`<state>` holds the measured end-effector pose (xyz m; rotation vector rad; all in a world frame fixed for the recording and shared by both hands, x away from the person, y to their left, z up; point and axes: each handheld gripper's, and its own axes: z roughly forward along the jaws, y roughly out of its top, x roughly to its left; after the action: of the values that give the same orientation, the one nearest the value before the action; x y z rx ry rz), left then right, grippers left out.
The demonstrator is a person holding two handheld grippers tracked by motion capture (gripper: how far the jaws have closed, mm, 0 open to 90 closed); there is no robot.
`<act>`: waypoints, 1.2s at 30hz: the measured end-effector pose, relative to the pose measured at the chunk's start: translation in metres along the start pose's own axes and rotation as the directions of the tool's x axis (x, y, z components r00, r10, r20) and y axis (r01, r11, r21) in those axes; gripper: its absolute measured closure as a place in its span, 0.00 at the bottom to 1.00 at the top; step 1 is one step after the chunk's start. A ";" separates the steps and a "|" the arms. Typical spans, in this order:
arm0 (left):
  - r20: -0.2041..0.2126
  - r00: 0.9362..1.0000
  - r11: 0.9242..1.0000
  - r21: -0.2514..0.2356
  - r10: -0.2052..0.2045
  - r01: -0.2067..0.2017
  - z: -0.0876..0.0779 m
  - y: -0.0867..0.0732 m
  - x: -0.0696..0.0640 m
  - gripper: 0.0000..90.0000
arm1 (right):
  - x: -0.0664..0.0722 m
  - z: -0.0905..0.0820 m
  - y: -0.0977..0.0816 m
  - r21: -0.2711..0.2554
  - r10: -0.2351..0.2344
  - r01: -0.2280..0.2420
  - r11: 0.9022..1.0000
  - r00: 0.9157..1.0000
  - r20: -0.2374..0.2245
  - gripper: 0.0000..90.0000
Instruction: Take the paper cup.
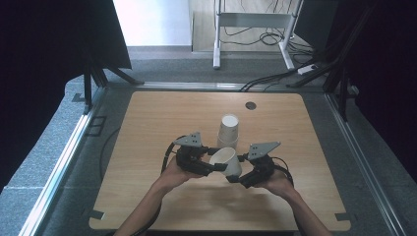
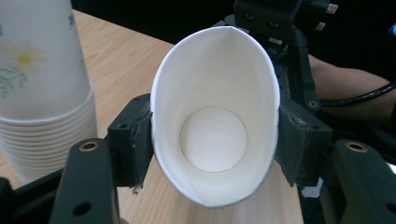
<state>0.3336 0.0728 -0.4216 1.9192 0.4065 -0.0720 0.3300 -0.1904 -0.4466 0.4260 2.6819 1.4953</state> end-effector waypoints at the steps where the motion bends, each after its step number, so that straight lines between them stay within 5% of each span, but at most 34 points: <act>1: -0.014 1.000 1.000 0.009 0.004 -0.004 -0.002 0.001 0.000 0.40 | 0.000 -0.001 0.000 0.003 0.001 -0.001 1.000 1.000 0.012 0.20; 5: -0.075 0.997 0.999 0.051 0.023 -0.019 -0.007 0.003 0.000 0.39 | -0.003 -0.005 -0.002 0.006 0.009 -0.009 1.000 0.998 0.055 0.16; 13: -0.184 0.981 0.987 0.156 0.057 -0.029 -0.018 0.011 0.002 0.39 | -0.007 -0.015 -0.010 0.044 0.011 -0.016 0.999 0.992 0.126 0.15; 25: -0.317 0.941 0.947 0.320 0.119 -0.012 -0.022 0.009 0.007 0.38 | -0.015 -0.026 -0.030 0.068 0.061 -0.078 0.995 0.972 0.225 0.14; 27: -0.327 0.937 0.943 0.332 0.121 -0.006 -0.023 0.009 0.009 0.38 | -0.016 -0.028 -0.032 0.062 0.071 -0.088 0.994 0.969 0.235 0.14; 36: -0.405 0.903 0.923 0.385 0.144 0.026 -0.027 0.004 0.016 0.38 | -0.020 -0.033 -0.043 0.067 0.092 -0.113 0.991 0.960 0.265 0.14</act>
<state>0.3466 0.0999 -0.4115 2.3380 0.6645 0.3438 0.3342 -0.2445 -0.4667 0.7229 2.5519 1.2526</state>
